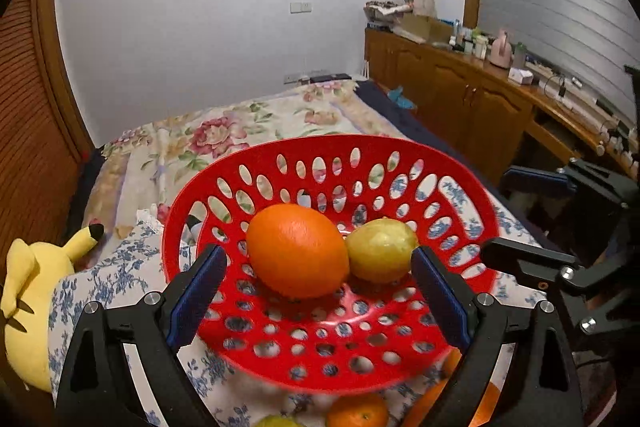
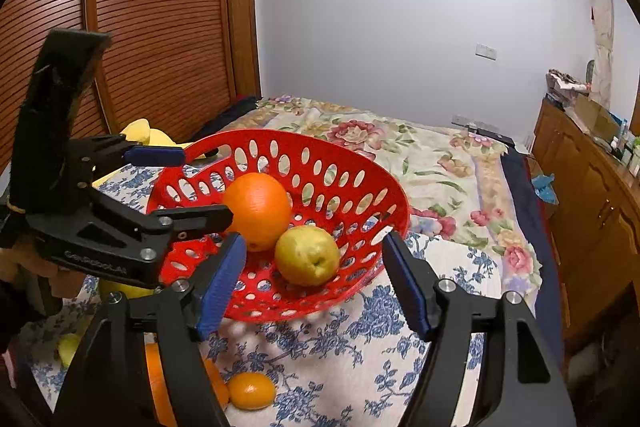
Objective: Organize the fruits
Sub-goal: 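Lower the large orange into the red basket and open the left tool, then withdraw both open tools from the basket back toward the loose fruit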
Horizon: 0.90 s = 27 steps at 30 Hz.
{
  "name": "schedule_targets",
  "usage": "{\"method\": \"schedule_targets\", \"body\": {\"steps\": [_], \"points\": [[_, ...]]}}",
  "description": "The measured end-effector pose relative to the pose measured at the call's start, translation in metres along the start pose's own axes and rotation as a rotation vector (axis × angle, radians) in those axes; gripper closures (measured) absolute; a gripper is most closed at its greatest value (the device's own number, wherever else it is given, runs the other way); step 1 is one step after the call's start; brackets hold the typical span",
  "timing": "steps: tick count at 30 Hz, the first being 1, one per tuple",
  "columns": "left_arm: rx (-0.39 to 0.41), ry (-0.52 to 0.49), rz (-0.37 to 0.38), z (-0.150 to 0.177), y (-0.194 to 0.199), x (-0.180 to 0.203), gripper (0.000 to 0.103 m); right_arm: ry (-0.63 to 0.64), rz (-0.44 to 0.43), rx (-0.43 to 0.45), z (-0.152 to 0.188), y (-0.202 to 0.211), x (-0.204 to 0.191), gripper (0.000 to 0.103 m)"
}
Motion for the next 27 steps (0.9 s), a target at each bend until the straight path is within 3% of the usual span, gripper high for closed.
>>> {"method": "schedule_targets", "body": {"steps": [13, 27], "points": [[0.111, 0.059, 0.012, 0.063, 0.058, 0.01, 0.008, -0.05, 0.01, 0.01, 0.04, 0.037, -0.026, 0.03], [0.135, 0.086, 0.009, 0.126, 0.111, 0.031, 0.008, -0.104, 0.024, 0.016, 0.088, 0.063, -0.053, 0.028]]}}
Point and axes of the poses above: each gripper's, at about its wrist camera, not at the fingertips, and y roughly against the way its jaws point, x to its right, z to its underside, the point moved 1 cm from there along -y, roughly the way its jaws point, and after that the axes turned 14 degrees about -y, right-handed, at the moved point
